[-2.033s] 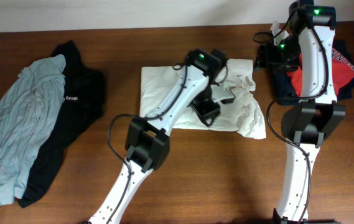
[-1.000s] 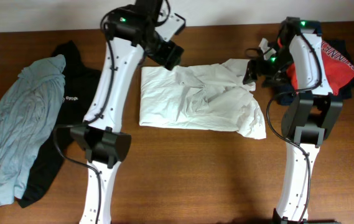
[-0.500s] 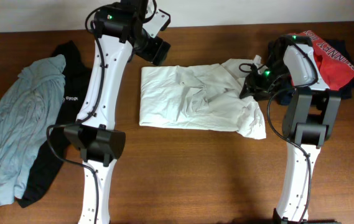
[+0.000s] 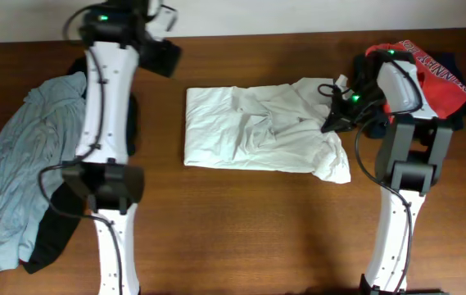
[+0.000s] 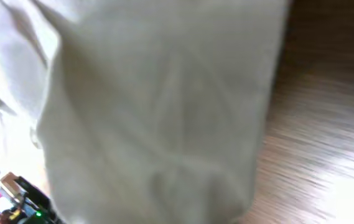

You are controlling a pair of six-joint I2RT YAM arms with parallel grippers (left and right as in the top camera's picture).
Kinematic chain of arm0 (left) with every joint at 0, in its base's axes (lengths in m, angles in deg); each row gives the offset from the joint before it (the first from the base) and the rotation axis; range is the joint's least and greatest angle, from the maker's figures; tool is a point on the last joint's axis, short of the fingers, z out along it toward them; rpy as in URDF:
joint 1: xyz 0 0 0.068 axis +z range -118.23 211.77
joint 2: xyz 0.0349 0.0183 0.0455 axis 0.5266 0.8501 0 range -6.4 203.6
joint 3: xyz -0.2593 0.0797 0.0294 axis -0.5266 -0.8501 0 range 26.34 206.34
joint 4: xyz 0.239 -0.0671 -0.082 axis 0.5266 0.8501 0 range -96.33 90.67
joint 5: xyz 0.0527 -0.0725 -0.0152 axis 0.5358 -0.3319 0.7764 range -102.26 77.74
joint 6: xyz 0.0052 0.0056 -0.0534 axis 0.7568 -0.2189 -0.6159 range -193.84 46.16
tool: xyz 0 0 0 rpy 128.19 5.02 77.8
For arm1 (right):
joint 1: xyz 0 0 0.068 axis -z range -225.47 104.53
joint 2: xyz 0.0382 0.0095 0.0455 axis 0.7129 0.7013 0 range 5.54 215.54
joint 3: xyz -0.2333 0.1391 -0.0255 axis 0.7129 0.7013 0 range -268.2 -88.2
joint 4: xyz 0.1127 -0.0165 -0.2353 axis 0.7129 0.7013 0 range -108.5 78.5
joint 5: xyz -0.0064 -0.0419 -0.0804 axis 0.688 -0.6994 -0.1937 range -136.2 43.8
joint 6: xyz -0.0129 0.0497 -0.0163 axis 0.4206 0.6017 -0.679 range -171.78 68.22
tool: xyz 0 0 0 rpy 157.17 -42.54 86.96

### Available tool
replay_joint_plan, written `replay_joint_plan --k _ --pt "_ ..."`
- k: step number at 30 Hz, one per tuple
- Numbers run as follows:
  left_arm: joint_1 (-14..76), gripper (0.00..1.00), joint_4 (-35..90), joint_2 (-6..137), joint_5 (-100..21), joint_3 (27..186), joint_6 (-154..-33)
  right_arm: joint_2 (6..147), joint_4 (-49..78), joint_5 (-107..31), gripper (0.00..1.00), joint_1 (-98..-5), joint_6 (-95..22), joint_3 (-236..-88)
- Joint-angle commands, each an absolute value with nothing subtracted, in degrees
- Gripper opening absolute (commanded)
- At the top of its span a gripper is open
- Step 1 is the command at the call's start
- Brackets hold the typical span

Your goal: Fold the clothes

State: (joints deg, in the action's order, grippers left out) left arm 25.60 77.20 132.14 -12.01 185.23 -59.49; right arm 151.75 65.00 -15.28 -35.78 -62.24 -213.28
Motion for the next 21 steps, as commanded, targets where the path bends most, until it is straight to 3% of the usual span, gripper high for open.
replay_joint_plan --k 1,10,21 --pt "29.0 0.87 77.5 128.7 -11.0 185.5 -61.9 148.7 66.1 -13.6 0.04 -32.1 -62.5 -217.0" --pt "30.6 0.87 78.2 128.5 -11.0 185.5 -61.9 146.6 70.2 -13.6 0.04 -30.0 -62.5 -222.8" --pt "30.6 0.87 78.5 128.5 -11.0 185.5 -61.9 146.4 72.2 -13.7 0.04 -37.9 -59.8 -231.9"
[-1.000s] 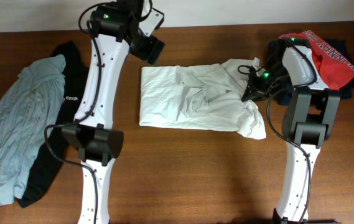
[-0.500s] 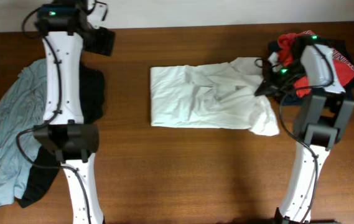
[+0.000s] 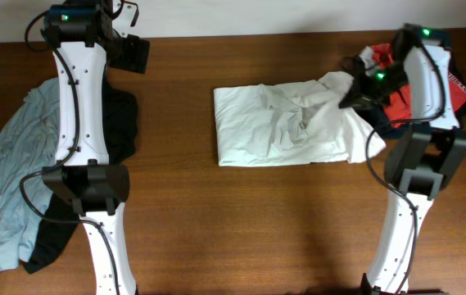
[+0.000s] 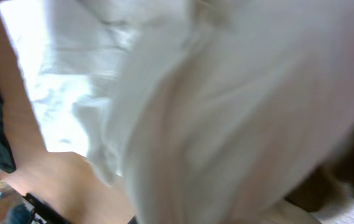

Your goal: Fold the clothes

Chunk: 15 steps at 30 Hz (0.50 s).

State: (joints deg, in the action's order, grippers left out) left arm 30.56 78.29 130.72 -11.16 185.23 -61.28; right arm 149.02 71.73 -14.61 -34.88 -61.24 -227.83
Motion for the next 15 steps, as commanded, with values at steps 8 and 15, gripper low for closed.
replay_joint_plan --k 8,15 --pt "30.4 0.87 78.4 128.5 -11.0 185.5 -61.9 146.4 73.2 -15.4 0.04 -48.8 -58.2 -237.7" --pt "30.5 0.87 78.5 128.5 -11.4 185.5 -61.9 146.4 71.2 -22.4 0.04 -59.3 -54.9 -237.6"
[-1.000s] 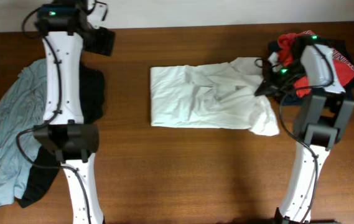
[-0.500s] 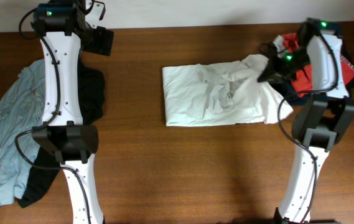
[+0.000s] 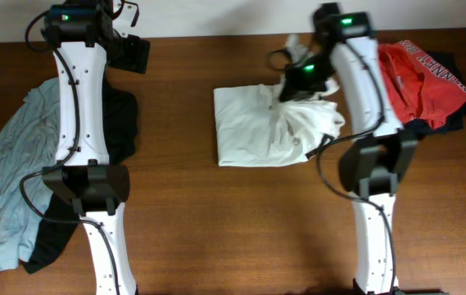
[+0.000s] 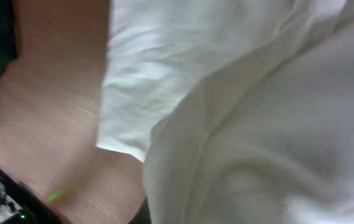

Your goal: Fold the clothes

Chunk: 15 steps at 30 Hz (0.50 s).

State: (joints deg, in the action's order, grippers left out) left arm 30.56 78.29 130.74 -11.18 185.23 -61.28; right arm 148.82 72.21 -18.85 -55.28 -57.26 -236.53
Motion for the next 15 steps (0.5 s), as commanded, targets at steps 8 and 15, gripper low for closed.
replay_joint_plan --k 8,15 --pt "30.5 0.87 78.5 128.5 -11.4 185.5 -61.9 146.5 67.2 -25.4 0.04 -68.5 -52.3 -237.3" --pt "30.5 0.87 78.5 128.5 -12.5 185.5 -61.8 147.3 64.6 -28.6 0.04 -72.4 -51.3 -236.7"
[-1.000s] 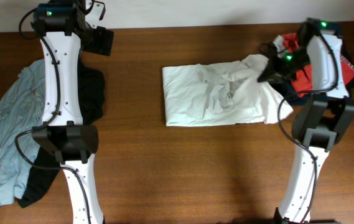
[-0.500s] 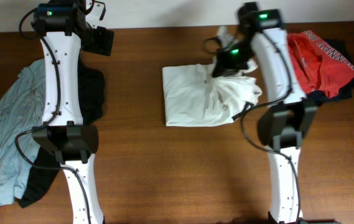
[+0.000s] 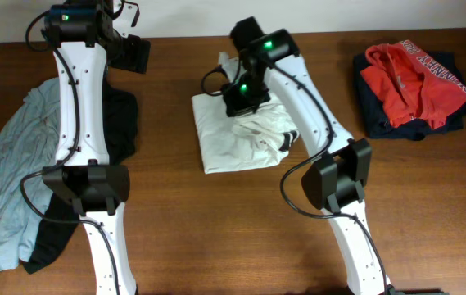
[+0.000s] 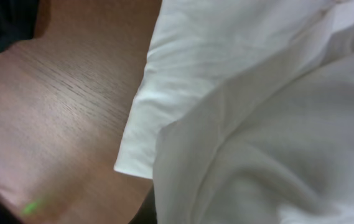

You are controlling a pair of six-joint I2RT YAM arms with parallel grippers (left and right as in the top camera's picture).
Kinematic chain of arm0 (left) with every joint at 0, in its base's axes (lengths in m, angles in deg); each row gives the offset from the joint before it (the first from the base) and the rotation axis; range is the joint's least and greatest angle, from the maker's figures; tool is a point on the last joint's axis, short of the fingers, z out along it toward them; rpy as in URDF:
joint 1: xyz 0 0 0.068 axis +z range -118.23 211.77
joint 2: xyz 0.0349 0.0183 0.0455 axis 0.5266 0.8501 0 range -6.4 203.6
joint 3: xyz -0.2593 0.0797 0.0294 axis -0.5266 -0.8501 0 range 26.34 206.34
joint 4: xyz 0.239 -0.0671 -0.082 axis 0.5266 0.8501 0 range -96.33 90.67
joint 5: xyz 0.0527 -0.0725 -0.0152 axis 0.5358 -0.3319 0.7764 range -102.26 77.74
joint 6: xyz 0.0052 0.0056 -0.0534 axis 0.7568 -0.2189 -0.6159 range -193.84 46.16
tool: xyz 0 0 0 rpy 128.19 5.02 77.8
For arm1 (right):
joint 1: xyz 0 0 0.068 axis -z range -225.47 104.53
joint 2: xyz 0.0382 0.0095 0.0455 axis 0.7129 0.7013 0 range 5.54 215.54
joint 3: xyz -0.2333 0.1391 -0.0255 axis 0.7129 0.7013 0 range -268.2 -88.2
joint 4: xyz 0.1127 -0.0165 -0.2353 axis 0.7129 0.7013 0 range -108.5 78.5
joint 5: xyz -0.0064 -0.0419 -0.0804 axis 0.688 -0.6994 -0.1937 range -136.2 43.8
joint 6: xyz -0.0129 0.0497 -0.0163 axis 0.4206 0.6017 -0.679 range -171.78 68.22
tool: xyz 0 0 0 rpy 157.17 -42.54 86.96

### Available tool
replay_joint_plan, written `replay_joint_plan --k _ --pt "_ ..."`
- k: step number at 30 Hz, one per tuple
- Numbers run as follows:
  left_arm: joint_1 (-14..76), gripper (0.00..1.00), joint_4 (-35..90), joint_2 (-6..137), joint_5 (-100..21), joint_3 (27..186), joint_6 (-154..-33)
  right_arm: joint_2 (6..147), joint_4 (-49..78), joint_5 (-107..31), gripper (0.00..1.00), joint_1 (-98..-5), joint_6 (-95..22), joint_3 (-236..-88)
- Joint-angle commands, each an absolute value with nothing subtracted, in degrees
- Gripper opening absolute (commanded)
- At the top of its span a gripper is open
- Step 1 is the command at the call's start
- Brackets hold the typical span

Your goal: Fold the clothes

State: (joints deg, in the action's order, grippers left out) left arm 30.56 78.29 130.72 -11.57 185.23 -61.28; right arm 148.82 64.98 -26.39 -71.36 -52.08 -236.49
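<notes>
A white garment (image 3: 220,147) lies bunched and doubled over at the table's centre. My right gripper (image 3: 243,97) is over its far left part, shut on a fold of the cloth that hangs from it. In the right wrist view the white garment (image 4: 257,93) fills most of the frame and hides the fingers; its lower layer's edge lies on the wood. My left gripper (image 3: 137,54) is raised at the far left, away from the cloth; its jaws are not discernible.
A light blue-grey shirt (image 3: 15,164) and a dark garment (image 3: 124,123) lie heaped at the left. A red hoodie (image 3: 409,74) rests folded on a navy garment (image 3: 380,123) at the far right. Brown wooden table (image 3: 216,238).
My right gripper has moved left from over the garment's middle to over its far left part, with the cloth still in it. The garment has shifted left and is more doubled over. The left arm is unchanged.
The white garment first lay spread out, my right gripper at its right edge. Then the cloth sat further right with that edge lifted, and my left arm had moved left. The held edge was then over the middle, and now over the left part.
</notes>
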Motion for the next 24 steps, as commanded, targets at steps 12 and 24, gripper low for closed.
replay_joint_plan --k 12,24 --pt "30.5 0.87 77.7 128.5 -12.4 185.5 -61.8 148.0 65.3 -28.7 0.04 -75.5 -52.9 -236.7" --pt "31.2 0.92 76.8 128.5 -12.5 185.5 -61.9 148.2 72.1 -34.8 0.71 -83.3 -61.8 -236.7"
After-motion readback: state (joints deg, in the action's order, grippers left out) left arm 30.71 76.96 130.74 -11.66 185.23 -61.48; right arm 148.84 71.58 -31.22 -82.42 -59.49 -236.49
